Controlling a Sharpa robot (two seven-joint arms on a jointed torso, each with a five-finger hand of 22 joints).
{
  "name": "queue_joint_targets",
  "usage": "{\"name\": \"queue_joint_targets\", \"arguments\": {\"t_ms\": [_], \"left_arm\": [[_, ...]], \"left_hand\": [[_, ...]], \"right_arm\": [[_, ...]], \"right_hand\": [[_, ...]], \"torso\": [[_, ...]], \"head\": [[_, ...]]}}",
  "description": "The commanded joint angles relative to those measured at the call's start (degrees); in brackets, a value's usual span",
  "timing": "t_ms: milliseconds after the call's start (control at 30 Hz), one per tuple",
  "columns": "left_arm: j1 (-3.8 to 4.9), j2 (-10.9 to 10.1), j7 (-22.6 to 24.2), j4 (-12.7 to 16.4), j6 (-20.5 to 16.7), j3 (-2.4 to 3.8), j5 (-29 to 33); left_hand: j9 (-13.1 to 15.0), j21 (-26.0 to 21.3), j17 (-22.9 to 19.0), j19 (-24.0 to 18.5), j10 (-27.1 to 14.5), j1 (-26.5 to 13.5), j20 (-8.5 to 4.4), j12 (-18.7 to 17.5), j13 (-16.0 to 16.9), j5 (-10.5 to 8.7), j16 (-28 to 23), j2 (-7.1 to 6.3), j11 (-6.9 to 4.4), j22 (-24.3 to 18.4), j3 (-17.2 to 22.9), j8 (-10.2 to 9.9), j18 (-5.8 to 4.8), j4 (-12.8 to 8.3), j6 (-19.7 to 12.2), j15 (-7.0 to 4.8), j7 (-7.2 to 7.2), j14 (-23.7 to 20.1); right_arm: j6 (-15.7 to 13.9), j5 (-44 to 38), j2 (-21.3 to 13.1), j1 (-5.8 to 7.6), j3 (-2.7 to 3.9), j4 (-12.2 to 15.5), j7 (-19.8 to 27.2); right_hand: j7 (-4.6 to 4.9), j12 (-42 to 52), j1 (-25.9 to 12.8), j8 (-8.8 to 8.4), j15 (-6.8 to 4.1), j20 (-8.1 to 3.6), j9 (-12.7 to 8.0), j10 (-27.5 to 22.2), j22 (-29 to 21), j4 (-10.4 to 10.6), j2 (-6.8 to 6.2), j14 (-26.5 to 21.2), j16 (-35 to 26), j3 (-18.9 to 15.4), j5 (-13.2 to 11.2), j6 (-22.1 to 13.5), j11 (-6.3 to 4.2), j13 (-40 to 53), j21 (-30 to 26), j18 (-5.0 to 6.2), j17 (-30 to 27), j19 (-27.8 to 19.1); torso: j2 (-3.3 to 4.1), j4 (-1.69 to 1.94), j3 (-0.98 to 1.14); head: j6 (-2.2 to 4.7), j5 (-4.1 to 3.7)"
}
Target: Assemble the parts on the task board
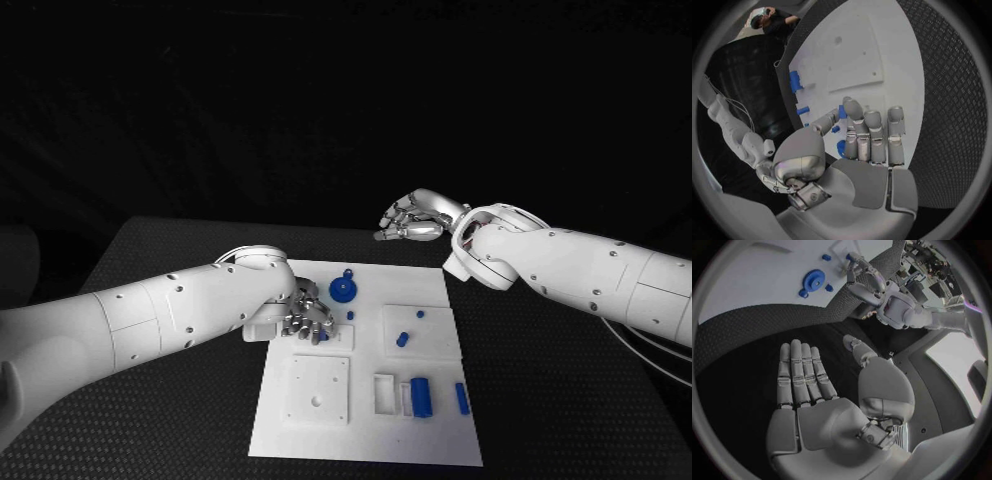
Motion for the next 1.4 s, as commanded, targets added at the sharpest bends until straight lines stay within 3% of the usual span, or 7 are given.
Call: {"name": "queue_joint_targets", "arguments": {"t_ms": [33,300,500,533,567,1067,1400], "left_arm": [[-0.02,-0.02,-0.10,0.09,-1.07,0.01,-0.57],[-0.02,-0.10,-0.12,0.08,-1.09,0.01,-0.57],[-0.02,-0.11,0.04,0.14,-1.34,0.02,-0.52],[-0.02,-0.13,0.00,0.18,-1.41,0.02,-0.52],[-0.02,-0.12,-0.01,0.18,-1.38,0.02,-0.52],[0.04,-2.81,0.23,3.44,-3.11,0.52,-0.79],[0.03,-4.81,0.95,5.96,-5.48,0.67,-0.15]], "left_hand": [[0.10,0.22,-0.07,0.31,0.17,0.02,-8.51,0.32,-0.09,-0.30,0.25,-0.69,0.07,0.97,-0.01,-0.30,-0.18,0.29,0.08,0.25,0.15,0.05],[0.40,0.15,-0.36,0.37,0.13,-0.56,-8.67,0.61,-0.48,-3.76,0.42,-2.82,0.02,0.95,-0.22,-0.67,-0.12,1.60,0.25,0.13,0.10,0.02],[0.64,0.13,-0.45,0.38,0.09,-1.66,-8.69,0.75,-0.61,-4.26,0.55,-5.10,0.06,0.93,-1.04,-0.81,-0.14,2.76,0.24,0.13,0.14,-0.03],[0.73,0.16,-0.45,0.35,0.06,-2.08,-8.67,0.78,-0.62,-4.23,0.60,-5.11,0.09,0.95,-1.65,-0.82,-0.17,2.88,0.21,0.14,0.18,-0.05],[1.16,0.25,-0.44,-0.19,-0.18,-2.36,-8.76,0.95,-0.60,-4.24,0.79,-3.09,0.03,1.10,-5.70,-0.90,-0.04,0.60,-0.04,0.16,0.13,-0.35],[1.31,-0.01,-0.66,-0.30,-0.47,-1.93,-8.88,0.93,-0.78,-4.20,0.67,-4.19,0.05,0.88,-6.79,-1.27,0.14,-0.05,-0.25,-0.04,0.15,-0.58],[-2.17,-0.43,-1.14,-0.80,-0.82,2.15,-8.59,1.11,-1.04,-4.09,0.42,-1.38,1.87,0.81,-6.80,-6.17,-0.25,-2.10,-3.66,0.30,2.10,-1.39]], "right_arm": [[0.63,-0.13,-0.01,-0.05,0.01,0.02,0.24],[0.71,-0.13,-0.04,-0.06,0.01,0.01,0.24],[0.74,-0.13,-0.06,-0.06,0.00,0.01,0.23],[0.73,-0.13,-0.06,-0.07,0.00,0.02,0.23],[0.75,-0.13,-0.05,-0.07,0.00,0.02,0.23],[0.69,-0.12,-0.29,-0.08,0.00,0.05,0.20],[0.66,-0.12,-0.49,-0.10,0.00,0.14,0.17]], "right_hand": [[0.04,0.35,-0.02,0.34,0.18,0.45,-0.08,0.20,0.06,0.23,-0.06,-0.12,0.15,-0.11,0.29,-0.26,0.19,-0.07,-0.38,1.06,-0.09,0.04],[0.05,0.36,-0.04,0.34,0.19,0.46,-0.09,0.19,0.07,0.25,-0.07,-0.13,0.15,-0.14,0.31,-0.27,0.19,-0.11,-0.40,1.07,-0.11,0.04],[0.05,0.37,-0.06,0.34,0.19,0.47,-0.10,0.19,0.08,0.27,-0.08,-0.14,0.15,-0.16,0.31,-0.28,0.20,-0.14,-0.42,1.07,-0.12,0.03],[0.05,0.37,-0.07,0.34,0.19,0.47,-0.10,0.19,0.09,0.28,-0.09,-0.14,0.15,-0.17,0.31,-0.28,0.20,-0.14,-0.42,1.07,-0.12,0.03],[0.05,0.37,-0.07,0.34,0.19,0.47,-0.10,0.19,0.09,0.28,-0.08,-0.14,0.15,-0.17,0.32,-0.28,0.20,-0.15,-0.43,1.07,-0.12,0.03],[0.05,0.40,-0.10,0.35,0.20,0.49,-0.13,0.18,0.12,0.32,-0.09,-0.16,0.16,-0.20,0.33,-0.29,0.20,-0.21,-0.46,1.09,-0.14,0.03],[0.05,0.41,-0.07,0.36,0.20,0.49,-0.14,0.17,0.14,0.31,-0.08,-0.17,0.17,-0.19,0.33,-0.29,0.20,-0.25,-0.48,1.10,-0.16,0.02]], "torso": [[0.00,0.00,0.00],[0.01,-0.01,0.02],[0.02,-0.02,0.03],[0.03,-0.03,0.04],[0.02,-0.03,0.04],[-0.04,0.05,0.05],[0.03,0.04,-0.03]], "head": [[0.03,0.03],[0.03,0.04],[0.03,0.07],[0.06,0.07],[0.08,0.07],[0.32,0.10],[0.35,0.09]]}}
